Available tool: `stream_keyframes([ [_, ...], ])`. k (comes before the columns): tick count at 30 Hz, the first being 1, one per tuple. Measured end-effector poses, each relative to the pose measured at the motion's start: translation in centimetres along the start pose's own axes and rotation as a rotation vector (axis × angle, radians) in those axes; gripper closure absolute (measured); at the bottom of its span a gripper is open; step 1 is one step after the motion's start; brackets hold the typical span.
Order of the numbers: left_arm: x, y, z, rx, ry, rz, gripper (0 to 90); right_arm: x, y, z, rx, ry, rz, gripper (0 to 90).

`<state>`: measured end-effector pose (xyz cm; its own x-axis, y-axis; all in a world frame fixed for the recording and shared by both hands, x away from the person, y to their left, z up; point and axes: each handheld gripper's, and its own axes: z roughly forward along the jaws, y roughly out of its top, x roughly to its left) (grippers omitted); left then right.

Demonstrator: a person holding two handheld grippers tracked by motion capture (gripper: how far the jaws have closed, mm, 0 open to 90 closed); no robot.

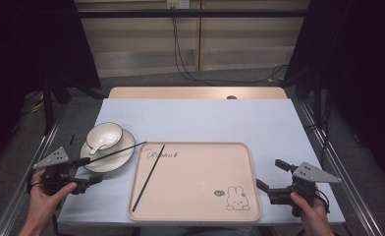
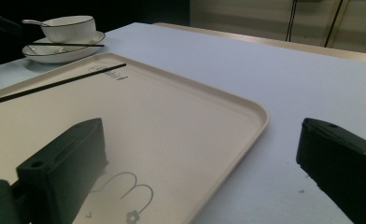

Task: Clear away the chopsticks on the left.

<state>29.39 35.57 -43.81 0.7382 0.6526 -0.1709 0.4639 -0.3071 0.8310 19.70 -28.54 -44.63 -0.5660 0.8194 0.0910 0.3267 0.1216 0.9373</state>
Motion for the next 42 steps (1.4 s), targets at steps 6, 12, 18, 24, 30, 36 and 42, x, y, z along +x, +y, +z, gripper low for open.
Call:
stream_keyframes([
  [6, 1.1, 0.4, 0.3, 0.05, 0.0, 0.042, 9.0, 0.0, 0.0, 0.0, 0.002, 0.0, 0.002, 1.2],
  [12, 2.0, 0.3, 0.5, 0.068, 0.026, 0.069, 13.4, 0.0, 0.0, 0.0, 0.003, 0.001, 0.002, 1.1],
  [18, 2.6, 0.4, 1.0, 0.141, 0.046, 0.119, 27.5, 0.0, 0.0, 0.0, 0.001, 0.001, 0.002, 1.2],
  [24, 3.4, 0.3, 1.7, 0.147, 0.073, 0.12, 42.7, 0.0, 0.0, 0.0, 0.003, 0.004, -0.001, 1.2],
  [30, 3.6, 0.3, 2.3, 0.18, 0.074, 0.138, 52.7, 0.1, 0.0, 0.1, 0.009, 0.006, -0.002, 1.2],
  [36, 3.7, 0.5, 2.5, 0.19, 0.073, 0.142, 60.8, 0.0, 0.0, 0.0, 0.01, 0.01, 0.001, 1.2],
  [42, 3.4, 0.7, 2.9, 0.203, 0.046, 0.15, 71.3, 0.0, 0.0, 0.1, 0.01, 0.009, 0.003, 1.2],
])
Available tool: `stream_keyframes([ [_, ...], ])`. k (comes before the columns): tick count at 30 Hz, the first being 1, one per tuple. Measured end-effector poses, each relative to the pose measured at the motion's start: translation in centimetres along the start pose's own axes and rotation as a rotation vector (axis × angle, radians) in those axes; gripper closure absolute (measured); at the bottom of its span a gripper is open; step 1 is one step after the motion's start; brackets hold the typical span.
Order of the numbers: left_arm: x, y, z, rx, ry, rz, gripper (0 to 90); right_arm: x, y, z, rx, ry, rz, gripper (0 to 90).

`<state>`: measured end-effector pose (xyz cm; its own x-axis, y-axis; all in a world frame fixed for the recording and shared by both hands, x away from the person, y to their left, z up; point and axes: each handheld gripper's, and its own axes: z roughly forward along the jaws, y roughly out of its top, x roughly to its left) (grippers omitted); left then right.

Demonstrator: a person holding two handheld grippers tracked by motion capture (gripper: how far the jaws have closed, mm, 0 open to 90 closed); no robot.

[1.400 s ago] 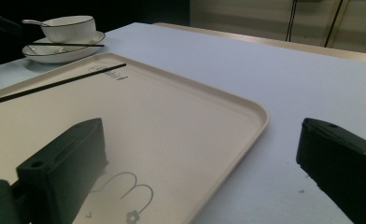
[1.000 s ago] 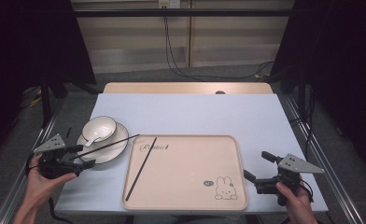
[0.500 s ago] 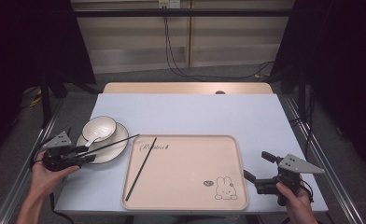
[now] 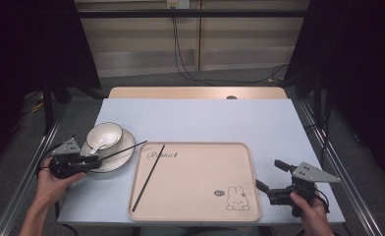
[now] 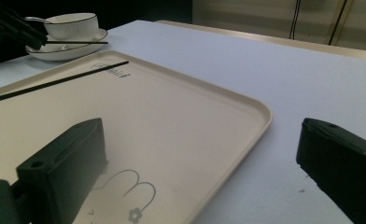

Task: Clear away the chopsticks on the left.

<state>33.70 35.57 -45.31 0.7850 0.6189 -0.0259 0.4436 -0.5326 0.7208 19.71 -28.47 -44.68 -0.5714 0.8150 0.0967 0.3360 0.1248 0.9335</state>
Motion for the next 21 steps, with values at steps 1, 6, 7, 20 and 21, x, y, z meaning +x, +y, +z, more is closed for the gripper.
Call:
stream_keyframes([
  [1, 0.0, 0.1, 0.0, 0.006, 0.004, 0.013, 71.8, 0.0, 0.0, 0.0, 0.002, 0.002, 0.0, 1.2],
  [6, -0.1, 0.5, 0.4, 0.016, -0.008, 0.018, 72.9, 0.0, 0.0, 0.0, 0.001, 0.0, 0.001, 1.2],
  [7, -0.1, 0.6, 0.6, 0.018, -0.014, 0.02, 73.0, 0.0, 0.0, 0.0, 0.001, -0.001, 0.003, 1.3],
  [20, -0.6, 1.2, 1.5, 0.059, -0.05, 0.052, 85.1, -0.1, 0.0, 0.0, 0.0, -0.002, 0.001, 1.3],
  [21, -0.7, 1.2, 1.6, 0.051, -0.055, 0.043, 85.2, -0.1, 0.0, 0.0, 0.0, -0.001, -0.001, 1.3],
])
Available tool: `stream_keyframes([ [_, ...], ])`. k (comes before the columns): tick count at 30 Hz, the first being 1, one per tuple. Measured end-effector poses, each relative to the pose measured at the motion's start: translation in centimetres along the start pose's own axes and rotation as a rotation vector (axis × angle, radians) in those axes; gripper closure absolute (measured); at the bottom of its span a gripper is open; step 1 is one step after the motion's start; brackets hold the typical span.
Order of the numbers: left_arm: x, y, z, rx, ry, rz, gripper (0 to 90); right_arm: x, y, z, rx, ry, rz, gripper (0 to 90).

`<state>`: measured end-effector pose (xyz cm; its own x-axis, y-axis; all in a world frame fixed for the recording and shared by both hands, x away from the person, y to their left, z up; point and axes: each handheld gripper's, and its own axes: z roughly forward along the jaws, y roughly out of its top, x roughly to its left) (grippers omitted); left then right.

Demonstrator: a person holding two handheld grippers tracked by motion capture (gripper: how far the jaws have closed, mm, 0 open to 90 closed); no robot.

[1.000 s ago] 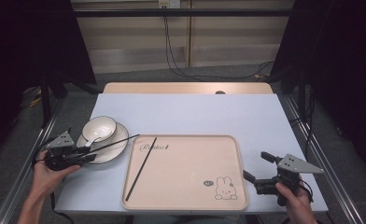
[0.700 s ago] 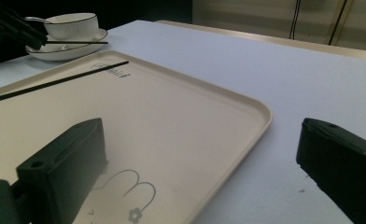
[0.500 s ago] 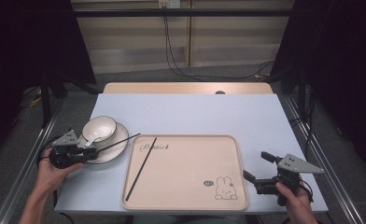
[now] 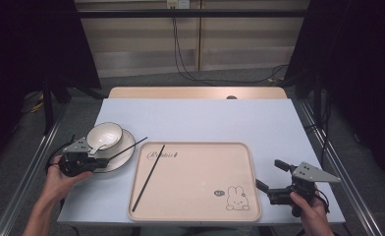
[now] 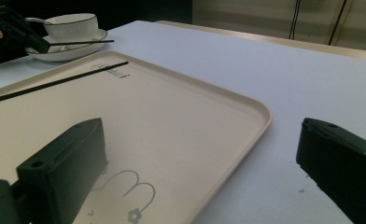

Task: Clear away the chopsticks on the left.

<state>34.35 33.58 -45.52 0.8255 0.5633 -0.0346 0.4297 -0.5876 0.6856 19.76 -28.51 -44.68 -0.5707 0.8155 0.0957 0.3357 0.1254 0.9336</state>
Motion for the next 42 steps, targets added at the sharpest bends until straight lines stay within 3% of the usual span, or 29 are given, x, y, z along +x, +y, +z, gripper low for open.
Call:
stream_keyframes([
  [4, 0.0, 0.0, -0.2, 0.002, -0.014, -0.029, 85.3, 0.0, 0.0, 0.0, 0.0, 0.0, 0.0, 1.3],
  [7, -0.1, 0.0, -0.3, -0.008, -0.029, -0.078, 85.4, 0.0, 0.0, 0.0, -0.004, 0.002, 0.001, 1.3],
  [13, -0.4, 0.2, -0.9, -0.055, -0.048, -0.13, 85.5, 0.0, 0.0, -0.1, -0.006, 0.003, 0.002, 1.3],
  [20, -1.0, 0.9, -1.5, -0.062, -0.045, -0.132, 85.7, -0.1, 0.0, -0.1, -0.01, -0.002, 0.0, 1.3],
  [26, -1.4, 1.3, -2.1, -0.079, -0.056, -0.157, 85.7, -0.1, 0.0, -0.1, -0.01, 0.003, 0.004, 1.3],
  [42, -3.9, 0.7, -3.4, -0.145, -0.046, -0.276, 85.6, 0.0, 0.1, -0.1, -0.012, 0.013, 0.005, 1.3],
])
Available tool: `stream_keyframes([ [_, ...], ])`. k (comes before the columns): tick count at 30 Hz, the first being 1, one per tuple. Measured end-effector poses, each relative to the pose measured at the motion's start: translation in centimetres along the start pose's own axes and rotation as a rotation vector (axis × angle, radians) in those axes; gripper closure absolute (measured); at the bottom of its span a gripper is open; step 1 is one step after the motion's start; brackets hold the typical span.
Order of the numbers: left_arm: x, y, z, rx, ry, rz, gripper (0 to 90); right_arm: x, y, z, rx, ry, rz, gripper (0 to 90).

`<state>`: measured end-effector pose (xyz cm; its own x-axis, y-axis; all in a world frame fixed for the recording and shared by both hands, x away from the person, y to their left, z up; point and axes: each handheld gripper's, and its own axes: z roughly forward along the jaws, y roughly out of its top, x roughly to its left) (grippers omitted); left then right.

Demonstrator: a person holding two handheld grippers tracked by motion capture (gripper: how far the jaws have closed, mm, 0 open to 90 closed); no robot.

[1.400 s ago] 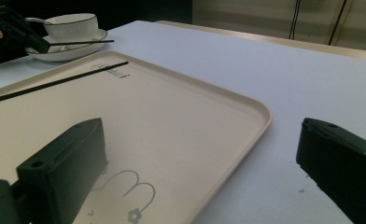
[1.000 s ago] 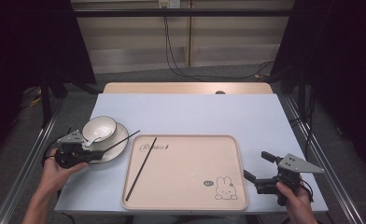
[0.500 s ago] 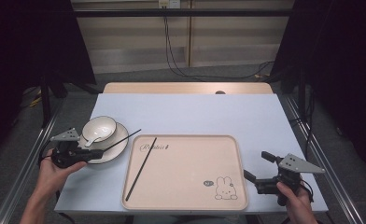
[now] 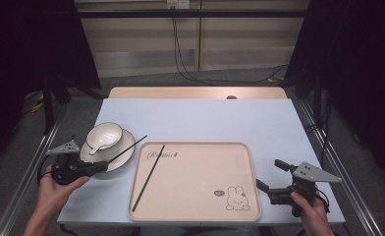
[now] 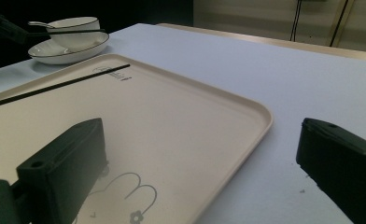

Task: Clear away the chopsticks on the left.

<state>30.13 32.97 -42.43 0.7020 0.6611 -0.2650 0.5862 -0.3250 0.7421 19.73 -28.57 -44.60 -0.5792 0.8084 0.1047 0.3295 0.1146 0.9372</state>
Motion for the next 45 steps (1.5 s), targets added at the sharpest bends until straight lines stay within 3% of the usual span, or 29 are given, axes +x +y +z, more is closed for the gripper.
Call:
stream_keyframes([
  [4, -0.4, -0.2, -0.3, -0.014, 0.017, -0.02, 85.6, 0.1, 0.0, 0.0, -0.004, -0.001, 0.003, 1.3],
  [5, -0.8, -0.3, -0.5, 0.008, 0.045, -0.03, 85.7, 0.0, 0.0, 0.0, -0.003, 0.001, -0.001, 1.3],
  [10, -1.4, -0.5, -0.7, -0.013, 0.046, -0.057, 85.7, 0.1, 0.0, 0.0, -0.003, 0.001, 0.001, 1.3],
  [13, -2.8, -0.5, -1.0, -0.043, 0.077, -0.06, 85.7, 0.1, 0.0, 0.0, -0.003, 0.0, 0.002, 1.3],
  [16, -3.4, -0.4, -1.2, -0.07, 0.073, -0.071, 85.7, 0.1, 0.0, 0.0, -0.003, 0.0, 0.0, 1.3],
  [19, -4.8, -0.2, -1.4, -0.094, 0.09, -0.075, 85.7, 0.1, 0.0, -0.1, -0.004, 0.003, -0.001, 1.3],
  [23, -5.8, 0.0, -1.4, -0.088, 0.121, -0.082, 85.7, 0.1, 0.0, -0.1, -0.004, 0.005, -0.002, 1.3],
  [26, -6.3, -0.1, -1.3, -0.092, 0.122, -0.095, 85.7, 0.1, 0.0, -0.1, -0.004, 0.004, -0.006, 1.2],
  [30, -7.5, -0.4, -0.7, -0.091, 0.129, -0.108, 85.7, 0.1, 0.0, 0.0, -0.003, 0.003, -0.002, 1.3],
  [31, -8.0, -0.5, -0.4, -0.1, 0.136, -0.136, 85.7, 0.1, 0.0, 0.0, -0.003, 0.005, -0.002, 1.3],
  [34, -8.4, -0.5, 0.0, -0.093, 0.144, -0.155, 85.6, 0.1, 0.0, 0.0, -0.003, 0.004, -0.003, 1.3],
  [35, -8.7, -0.5, 0.5, -0.088, 0.148, -0.182, 85.6, 0.1, 0.0, 0.0, -0.003, 0.004, -0.003, 1.3],
  [39, -9.1, -0.2, 1.1, -0.076, 0.16, -0.2, 85.7, 0.1, 0.0, 0.0, 0.0, 0.006, -0.003, 1.2],
  [43, -10.5, 0.5, 2.6, -0.049, 0.134, -0.203, 85.7, 0.1, 0.0, 0.1, -0.001, 0.005, -0.006, 1.3],
  [45, -11.0, 0.7, 3.5, -0.042, 0.155, -0.202, 85.7, 0.1, 0.0, 0.1, -0.002, 0.01, -0.009, 1.3],
])
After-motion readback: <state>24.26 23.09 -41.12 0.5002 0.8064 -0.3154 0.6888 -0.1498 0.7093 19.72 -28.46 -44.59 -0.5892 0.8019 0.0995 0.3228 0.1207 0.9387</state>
